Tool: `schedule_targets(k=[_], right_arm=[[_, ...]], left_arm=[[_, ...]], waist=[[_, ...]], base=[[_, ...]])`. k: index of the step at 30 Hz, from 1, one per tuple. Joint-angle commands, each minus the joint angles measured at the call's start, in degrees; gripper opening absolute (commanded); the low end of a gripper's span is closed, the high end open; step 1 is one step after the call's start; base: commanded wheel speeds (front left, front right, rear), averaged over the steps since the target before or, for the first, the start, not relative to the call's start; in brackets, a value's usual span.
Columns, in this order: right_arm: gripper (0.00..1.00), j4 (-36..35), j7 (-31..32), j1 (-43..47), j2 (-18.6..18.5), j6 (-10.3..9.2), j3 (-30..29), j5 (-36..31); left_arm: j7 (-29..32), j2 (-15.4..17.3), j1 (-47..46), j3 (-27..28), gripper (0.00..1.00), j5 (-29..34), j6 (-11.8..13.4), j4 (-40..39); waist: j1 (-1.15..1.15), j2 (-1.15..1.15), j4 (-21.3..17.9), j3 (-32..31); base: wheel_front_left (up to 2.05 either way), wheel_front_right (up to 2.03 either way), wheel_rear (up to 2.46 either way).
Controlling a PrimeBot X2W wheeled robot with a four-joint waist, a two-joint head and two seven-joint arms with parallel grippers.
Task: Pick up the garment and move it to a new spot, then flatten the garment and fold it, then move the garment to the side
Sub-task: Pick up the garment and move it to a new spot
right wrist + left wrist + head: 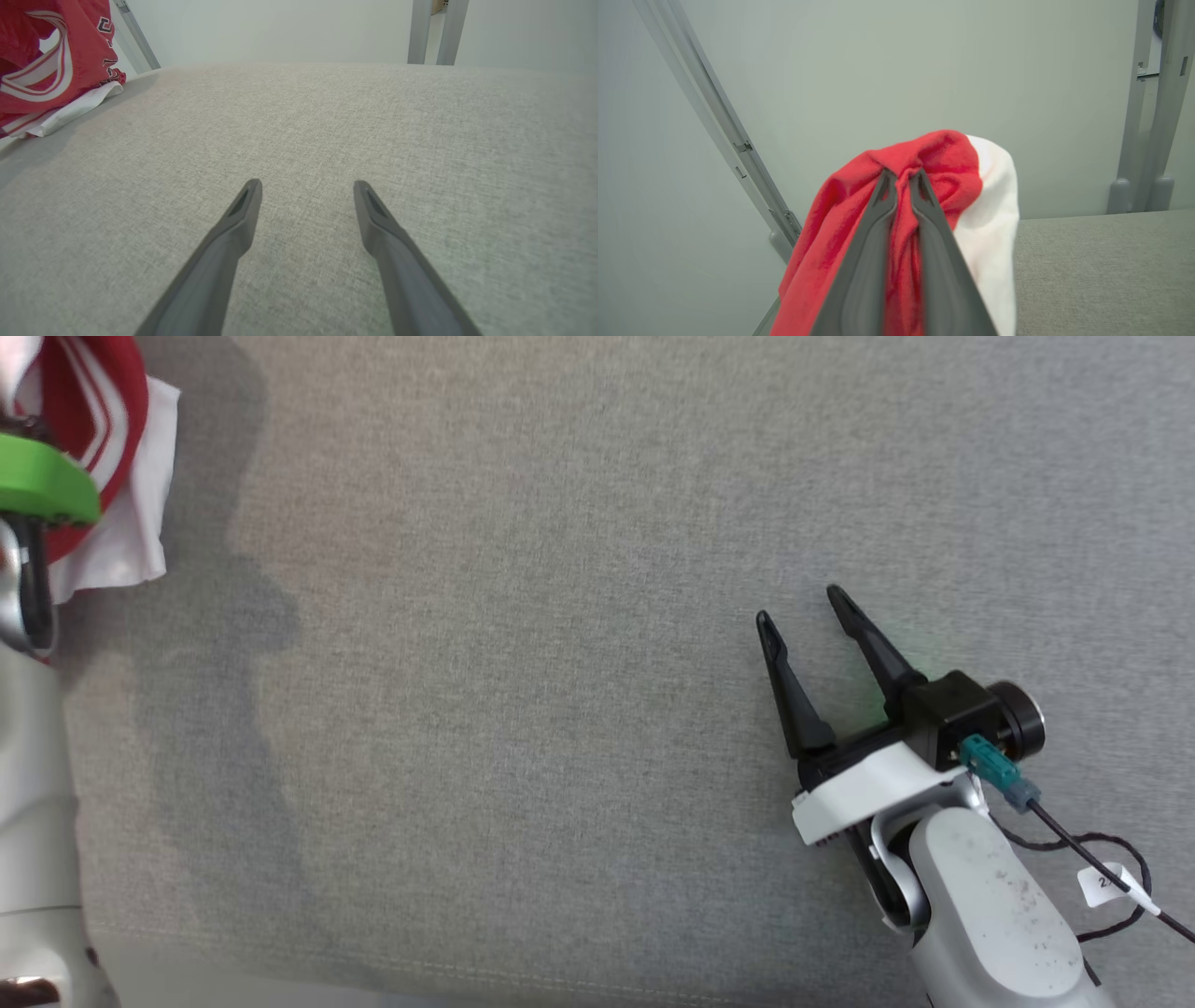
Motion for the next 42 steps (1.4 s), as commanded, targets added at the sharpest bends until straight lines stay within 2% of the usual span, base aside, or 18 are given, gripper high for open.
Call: schedule_targets(k=[1, 9, 21, 28, 32, 34, 35, 37, 42], right_arm=[[1.0, 0.34, 0.07, 1.07, 0.32, -0.1, -0.25, 0.33], [1.0, 1.15, 0.04, 4.79, 0.81, -0.1, -1.18, 1.44], [1.0, 0.64, 0.03, 7.12, 0.92, -0.1, -0.22, 4.68], [1.0, -0.13, 0.03, 7.26, 0.92, -0.1, 0.38, 6.13], [1.0, -0.35, 0.03, 7.33, 0.92, -0.1, 0.02, 6.44], [1.0, -0.37, 0.03, 7.29, 0.95, -0.1, -0.17, 6.56], [1.0, -0.37, 0.03, 7.2, 0.94, -0.1, -0.37, 6.62], [1.0, -0.41, 0.03, 6.95, 0.94, -0.1, -0.55, 6.8], [1.0, -0.93, 0.04, 6.53, 0.89, -0.1, -0.91, 6.3]], left_arm=[[-0.06, -0.84, 0.82, -0.38, 0.0, -0.51, -0.16, -0.98], [-0.07, -6.27, 4.03, -8.0, 0.0, -2.57, -0.46, -4.73], [-0.06, -13.4, 8.72, -18.67, 0.0, -7.39, -0.48, -5.31], [-0.07, -14.65, 11.51, -24.03, 0.0, -10.13, -0.48, -4.8], [-0.06, -14.69, 13.59, -28.55, 0.0, -12.83, -0.37, -6.16], [-0.06, -14.58, 14.63, -29.84, 0.0, -13.47, 0.49, -7.16], [-0.06, -14.62, 15.26, -30.5, 0.13, -13.6, 0.72, -7.76], [-0.05, -14.58, 16.55, -31.04, 1.0, -13.94, 1.54, -8.15], [-0.05, -14.63, 19.51, -28.01, 1.0, -12.23, 3.73, -10.06]], waist=[[-0.01, 0.0, -2.45, -5.12], [-0.01, 0.0, -8.45, -10.48], [-0.01, 0.0, -21.43, -12.47], [-0.01, 0.0, -27.1, -11.46], [-0.01, 0.0, -28.07, -10.9], [-0.01, 0.0, -28.04, -10.72], [-0.01, 0.0, -27.79, -10.61], [-0.01, 0.0, -27.02, -10.55], [-0.01, 0.0, -24.22, -11.23]], base=[[0.0, 0.0, 0.0], [0.0, 0.0, 0.0], [0.0, 0.0, 0.0], [0.0, 0.0, 0.0], [0.0, 0.0, 0.0], [0.0, 0.0, 0.0], [0.0, 0.0, 0.0], [0.0, 0.0, 0.0], [0.0, 0.0, 0.0]])
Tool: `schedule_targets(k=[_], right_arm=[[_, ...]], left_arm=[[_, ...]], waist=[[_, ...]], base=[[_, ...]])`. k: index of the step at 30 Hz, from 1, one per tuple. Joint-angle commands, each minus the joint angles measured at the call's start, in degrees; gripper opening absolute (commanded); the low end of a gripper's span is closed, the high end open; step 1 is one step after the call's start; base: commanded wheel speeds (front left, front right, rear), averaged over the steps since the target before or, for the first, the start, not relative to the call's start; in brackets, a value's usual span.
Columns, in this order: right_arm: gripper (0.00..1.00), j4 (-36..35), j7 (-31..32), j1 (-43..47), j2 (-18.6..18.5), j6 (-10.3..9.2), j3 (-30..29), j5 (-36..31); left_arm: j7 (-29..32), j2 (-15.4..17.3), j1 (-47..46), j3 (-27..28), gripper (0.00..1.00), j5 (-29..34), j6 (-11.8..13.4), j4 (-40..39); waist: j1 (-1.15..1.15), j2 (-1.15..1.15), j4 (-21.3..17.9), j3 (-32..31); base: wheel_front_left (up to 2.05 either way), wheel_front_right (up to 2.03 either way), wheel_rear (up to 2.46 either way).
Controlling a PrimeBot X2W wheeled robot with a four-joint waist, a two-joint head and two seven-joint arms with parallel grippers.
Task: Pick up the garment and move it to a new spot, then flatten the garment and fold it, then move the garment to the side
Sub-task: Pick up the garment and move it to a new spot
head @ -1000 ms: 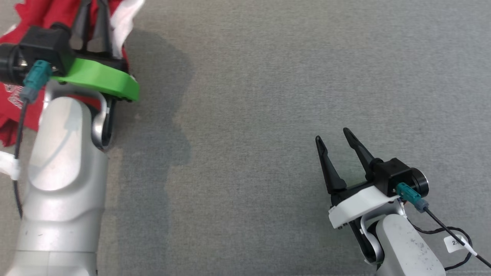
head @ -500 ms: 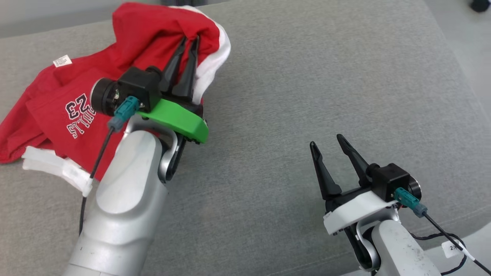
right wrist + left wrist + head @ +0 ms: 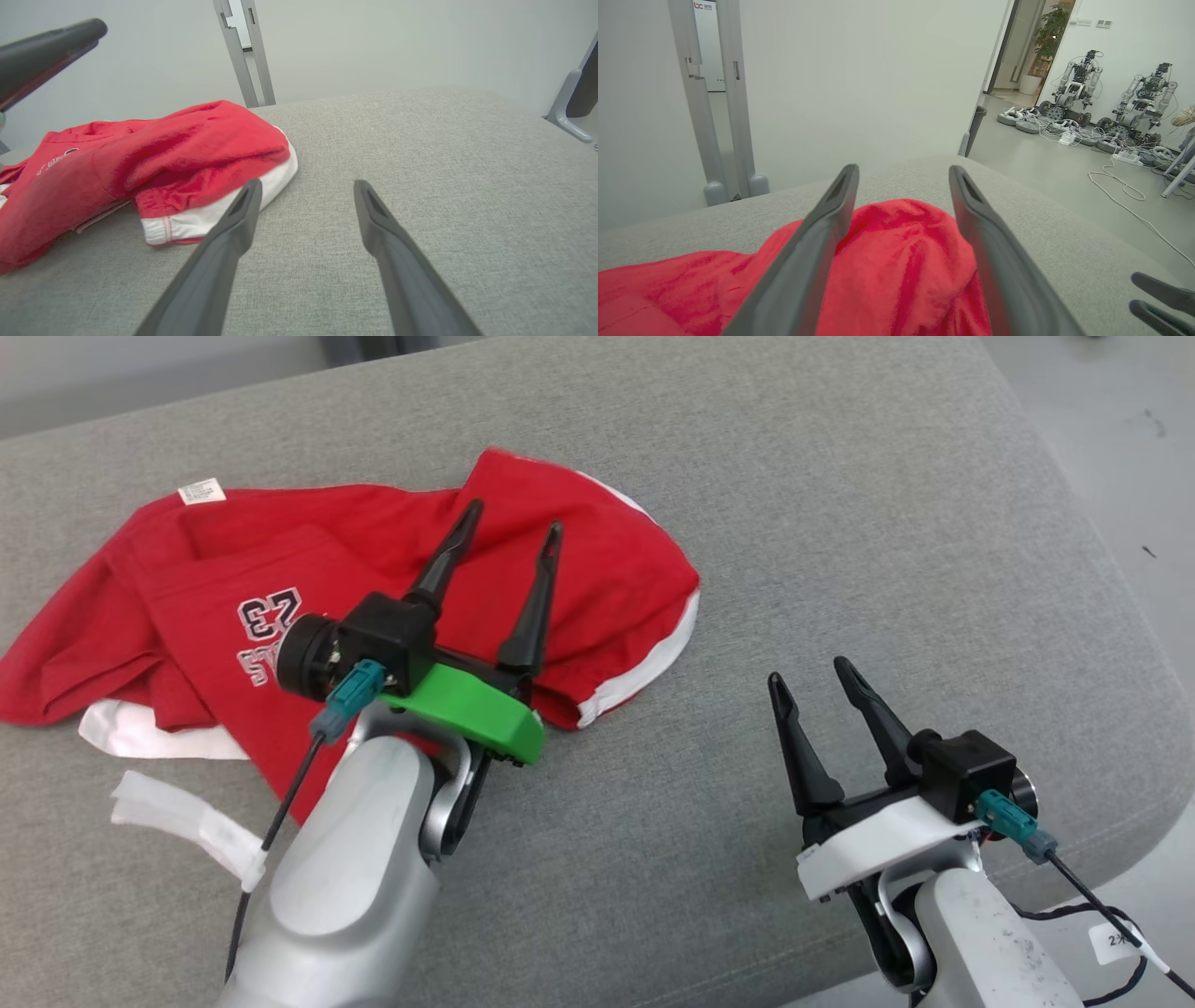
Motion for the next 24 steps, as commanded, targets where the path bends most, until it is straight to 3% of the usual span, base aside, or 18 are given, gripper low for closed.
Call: schedule_targets(k=[1, 11, 24], right_arm=[[1.0, -0.37, -0.03, -0.42, -0.05, -0.1, -0.19, -0.5], [1.0, -0.13, -0.03, 1.09, -0.07, -0.1, -2.23, -1.96], [1.0, 1.62, -0.03, 4.56, -0.11, -0.1, -3.97, -3.32]], left_arm=[[-0.02, 0.39, 2.15, 1.82, 1.0, 1.5, 0.95, -0.61], [-0.01, 0.31, 14.46, 15.72, 1.0, 8.37, 4.76, -4.63], [-0.01, 0.28, 30.0, 25.65, 1.0, 12.64, 4.62, -9.11]], waist=[[0.0, 0.0, 2.6, -0.98], [0.0, 0.0, 9.78, -4.78], [0.0, 0.0, 14.65, -10.39]], base=[[0.0, 0.0, 0.0], [0.0, 0.0, 0.0], [0.0, 0.0, 0.0]])
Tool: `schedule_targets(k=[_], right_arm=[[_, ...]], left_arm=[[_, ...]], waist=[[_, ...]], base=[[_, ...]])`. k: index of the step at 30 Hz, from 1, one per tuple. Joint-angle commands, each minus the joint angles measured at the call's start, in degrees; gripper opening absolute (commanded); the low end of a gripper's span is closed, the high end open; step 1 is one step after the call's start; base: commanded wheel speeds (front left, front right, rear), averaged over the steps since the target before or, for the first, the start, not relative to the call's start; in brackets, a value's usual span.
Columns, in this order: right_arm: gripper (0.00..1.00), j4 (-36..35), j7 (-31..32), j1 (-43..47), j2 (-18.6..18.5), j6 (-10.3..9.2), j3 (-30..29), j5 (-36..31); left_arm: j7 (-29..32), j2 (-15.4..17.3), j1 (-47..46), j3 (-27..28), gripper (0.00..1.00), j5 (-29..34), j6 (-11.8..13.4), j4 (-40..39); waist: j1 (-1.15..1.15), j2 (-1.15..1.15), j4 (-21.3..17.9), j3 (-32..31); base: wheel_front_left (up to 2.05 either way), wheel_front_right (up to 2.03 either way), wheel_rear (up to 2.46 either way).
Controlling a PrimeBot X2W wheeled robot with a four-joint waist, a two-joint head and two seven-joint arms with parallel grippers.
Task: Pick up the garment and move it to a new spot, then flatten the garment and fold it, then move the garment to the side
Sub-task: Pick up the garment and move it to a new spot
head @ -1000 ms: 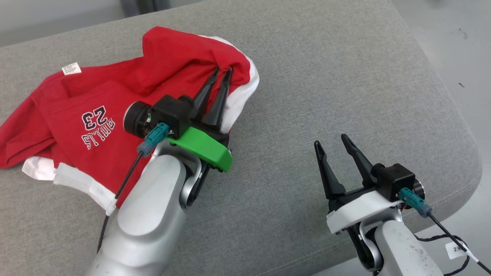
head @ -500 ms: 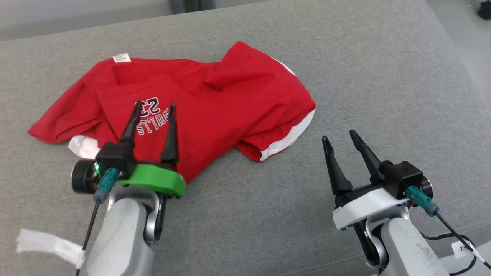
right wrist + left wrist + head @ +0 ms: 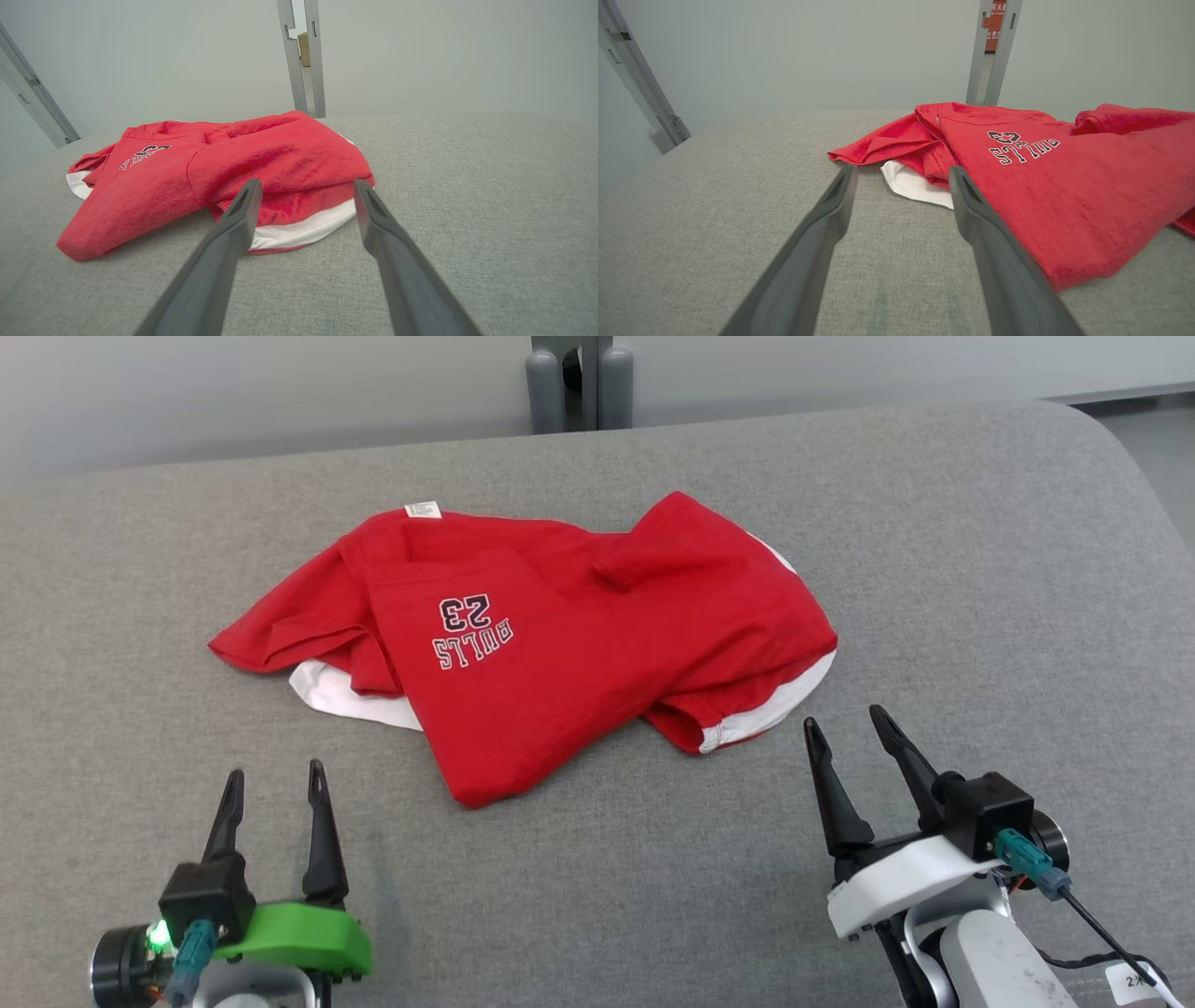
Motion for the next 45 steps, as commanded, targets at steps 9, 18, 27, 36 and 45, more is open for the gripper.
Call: schedule_targets(k=[9, 18, 27, 36, 45], right_arm=[[1.0, 0.76, -0.03, 4.84, -0.12, -0.1, -2.76, -1.21], [1.0, 0.65, -0.03, 6.15, -0.13, -0.1, -2.86, -1.14], [1.0, -0.19, -0.03, 4.0, -0.12, -0.1, -2.46, -0.98], [1.0, -0.5, -0.02, 0.31, -0.13, -0.1, -1.24, -0.72], [1.0, -0.16, -0.02, -1.4, -0.12, -0.1, -0.76, -0.33]], left_arm=[[0.03, 0.16, 9.31, 2.81, 1.0, 0.23, 0.97, -1.56], [0.03, 0.17, 10.69, 2.7, 1.0, -0.7, 1.46, -0.99], [0.03, 0.17, 3.8, 0.44, 1.0, -2.0, 0.4, 1.14], [0.03, 0.16, -10.23, -2.16, 1.0, -2.19, -3.73, 7.93], [0.02, 0.19, -16.86, -8.1, 1.0, -8.72, -7.55, 18.05]], waist=[[0.0, 0.0, 2.99, -6.26], [0.0, 0.0, 2.85, -6.77], [0.0, 0.0, 2.54, -2.69], [0.0, 0.0, 0.09, 3.71], [0.0, 0.0, -2.65, 7.31]], base=[[0.0, 0.0, 0.0], [0.0, 0.0, 0.0], [0.0, 0.0, 0.0], [0.0, 0.0, 0.0], [0.0, 0.0, 0.0]])
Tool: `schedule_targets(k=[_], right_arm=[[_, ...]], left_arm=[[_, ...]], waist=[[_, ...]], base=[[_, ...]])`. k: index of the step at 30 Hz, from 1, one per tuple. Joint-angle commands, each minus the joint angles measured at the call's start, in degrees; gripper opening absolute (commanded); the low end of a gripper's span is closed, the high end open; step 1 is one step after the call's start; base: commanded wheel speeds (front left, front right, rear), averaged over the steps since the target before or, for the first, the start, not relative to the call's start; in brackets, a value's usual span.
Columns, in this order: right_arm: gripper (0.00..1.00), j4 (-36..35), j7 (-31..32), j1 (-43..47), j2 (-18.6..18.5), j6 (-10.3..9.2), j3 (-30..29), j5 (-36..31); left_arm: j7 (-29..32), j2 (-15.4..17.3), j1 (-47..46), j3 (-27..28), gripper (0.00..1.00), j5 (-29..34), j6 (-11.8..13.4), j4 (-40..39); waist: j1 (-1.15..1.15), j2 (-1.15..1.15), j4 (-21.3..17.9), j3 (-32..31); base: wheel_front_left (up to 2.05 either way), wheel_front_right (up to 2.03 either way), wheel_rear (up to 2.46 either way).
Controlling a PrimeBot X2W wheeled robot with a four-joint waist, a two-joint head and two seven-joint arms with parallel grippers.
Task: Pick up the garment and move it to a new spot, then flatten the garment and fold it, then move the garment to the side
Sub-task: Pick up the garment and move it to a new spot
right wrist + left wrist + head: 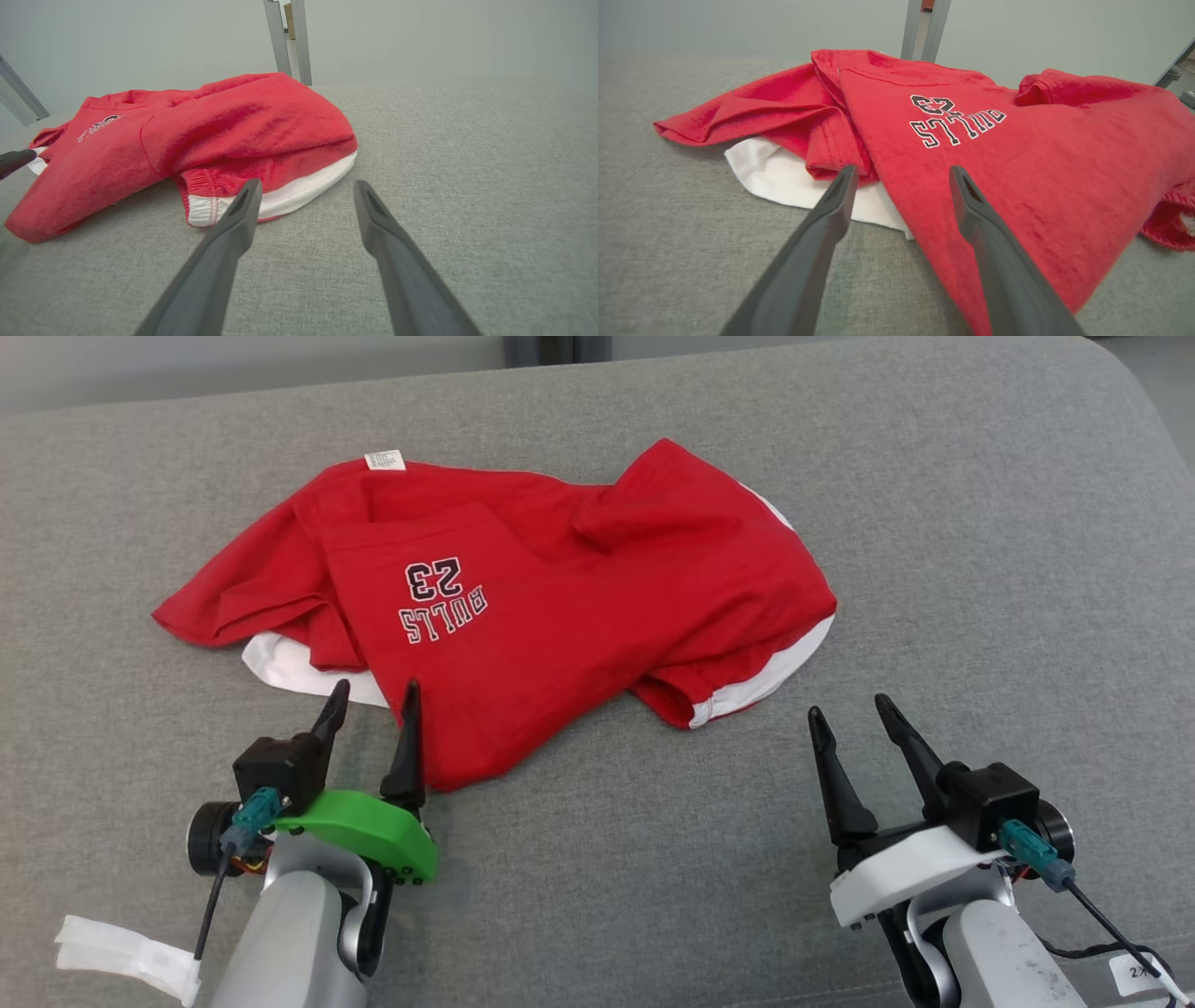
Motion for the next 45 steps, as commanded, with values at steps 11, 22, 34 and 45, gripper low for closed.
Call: schedule_targets(k=[11, 22, 34, 45], right_arm=[[1.0, -0.72, -0.02, -1.83, -0.08, -0.1, -0.31, 0.48], [1.0, -0.4, -0.02, -3.1, -0.09, -0.1, 0.56, 0.91], [1.0, 0.11, -0.02, -2.65, -0.09, -0.1, 0.9, 1.34], [1.0, 1.99, -0.02, 0.09, -0.09, -0.1, 0.23, 2.15]], left_arm=[[-0.02, 0.47, -4.1, 5.26, 1.0, 3.53, 2.95, 1.38], [-0.01, 0.86, -9.3, 10.11, 1.0, 6.65, 3.98, 6.44], [0.18, 1.02, -10.69, 13.03, 0.0, 6.03, 3.13, 14.55], [-0.02, 2.73, -9.29, 11.5, 0.0, 9.22, 0.44, 7.94]], waist=[[0.0, 0.0, -1.46, 4.39], [0.0, 0.0, -2.31, 6.81], [0.0, 0.0, -4.04, 6.74], [0.0, 0.0, -3.68, -2.44]], base=[[0.0, 0.0, 0.0], [0.0, 0.0, 0.0], [0.0, 0.0, 0.0], [0.0, 0.0, 0.0]])
